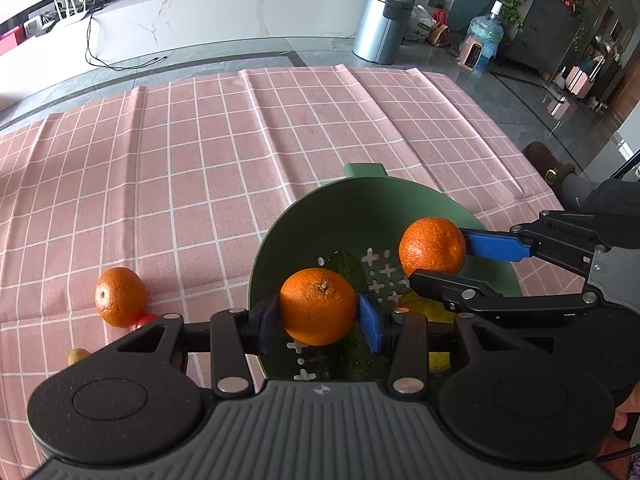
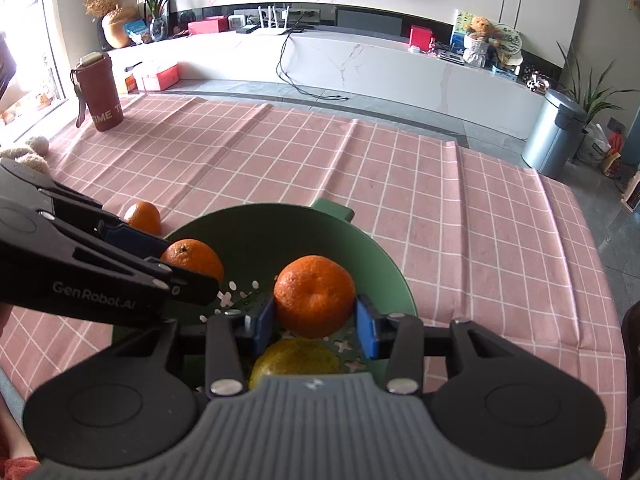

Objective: Organize fruits
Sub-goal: 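Lower both oranges into the green colander and open both grippers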

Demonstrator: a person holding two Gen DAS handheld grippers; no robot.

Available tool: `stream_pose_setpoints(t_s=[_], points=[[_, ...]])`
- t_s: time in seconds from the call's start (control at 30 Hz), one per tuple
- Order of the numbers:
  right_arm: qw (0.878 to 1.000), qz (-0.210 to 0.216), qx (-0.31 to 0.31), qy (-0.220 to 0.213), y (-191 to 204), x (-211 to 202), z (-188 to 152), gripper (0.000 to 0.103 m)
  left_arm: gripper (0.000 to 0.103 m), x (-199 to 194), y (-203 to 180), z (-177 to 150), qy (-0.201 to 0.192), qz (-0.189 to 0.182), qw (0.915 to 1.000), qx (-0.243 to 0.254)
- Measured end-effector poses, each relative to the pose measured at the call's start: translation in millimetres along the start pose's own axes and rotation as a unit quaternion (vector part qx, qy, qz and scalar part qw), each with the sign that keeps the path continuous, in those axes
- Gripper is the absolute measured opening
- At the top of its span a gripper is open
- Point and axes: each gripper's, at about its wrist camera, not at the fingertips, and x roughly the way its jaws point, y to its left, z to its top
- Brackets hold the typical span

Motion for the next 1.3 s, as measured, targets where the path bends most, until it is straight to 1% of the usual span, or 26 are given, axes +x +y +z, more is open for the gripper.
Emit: stream_pose_setpoints(t_s=[0.17,0.37,0.57,0.63,0.7,0.73,0.8,0.83,0.9,0.97,1.13,1.23,1.3], points=[[1.0,0.012,-0.019,0.02,-1.9,21.9,0.1,0.04,0.049,6.8,-0.2,2.3,0.008,0.004,0.9999,0.006],[0.999,0.02,-0.015,0.033,-4.7,37.9,-0.7,0.04,0.049,11.5,-6.7,6.4,0.011,0.02,0.9993,0.029],[0.999,0.019,-0.019,0.044,-2.5,45.7,-3.7,0.041,0.051,14.5,-9.8,6.5,0.015,0.018,0.999,0.039],[0.999,0.016,-0.019,0.046,-2.2,46.2,-3.9,0.041,0.054,15.0,-8.7,6.3,0.017,0.015,0.9991,0.035],[0.999,0.015,-0.019,0.046,-1.2,43.9,-3.8,0.041,0.055,15.8,-6.5,6.6,0.024,0.006,0.9994,0.025],[0.999,0.014,-0.02,0.046,-0.5,42.8,-3.5,0.042,0.055,15.6,-5.3,6.3,0.024,0.003,0.9995,0.021],[0.999,0.009,-0.021,0.044,0.5,38.4,-2.5,0.047,0.056,12.6,-4.6,5.7,0.019,0.0,0.9997,0.018],[0.999,0.008,-0.021,0.042,0.8,35.8,-2.0,0.048,0.059,10.1,-4.6,5.7,0.016,0.001,0.9997,0.019],[0.999,0.004,-0.02,0.038,1.4,29.8,-0.8,0.048,0.062,2.2,-5.1,6.0,0.006,0.005,0.9998,0.021],[0.999,0.0,-0.016,0.032,3.3,21.0,0.0,0.053,0.062,-7.8,-4.7,6.9,-0.003,0.002,0.9998,0.02],[1.0,-0.008,-0.004,0.015,13.7,-4.5,1.1,0.054,0.062,-40.4,-4.6,6.3,-0.032,0.005,0.9992,0.024],[1.0,-0.012,0.011,0.0,23.2,-22.1,0.7,0.059,0.062,-64.0,-3.7,1.8,-0.052,0.007,0.9981,0.032],[1.0,-0.012,0.022,-0.014,31.5,-35.1,-0.5,0.06,0.062,-79.6,-2.1,-2.9,-0.066,0.01,0.997,0.038]])
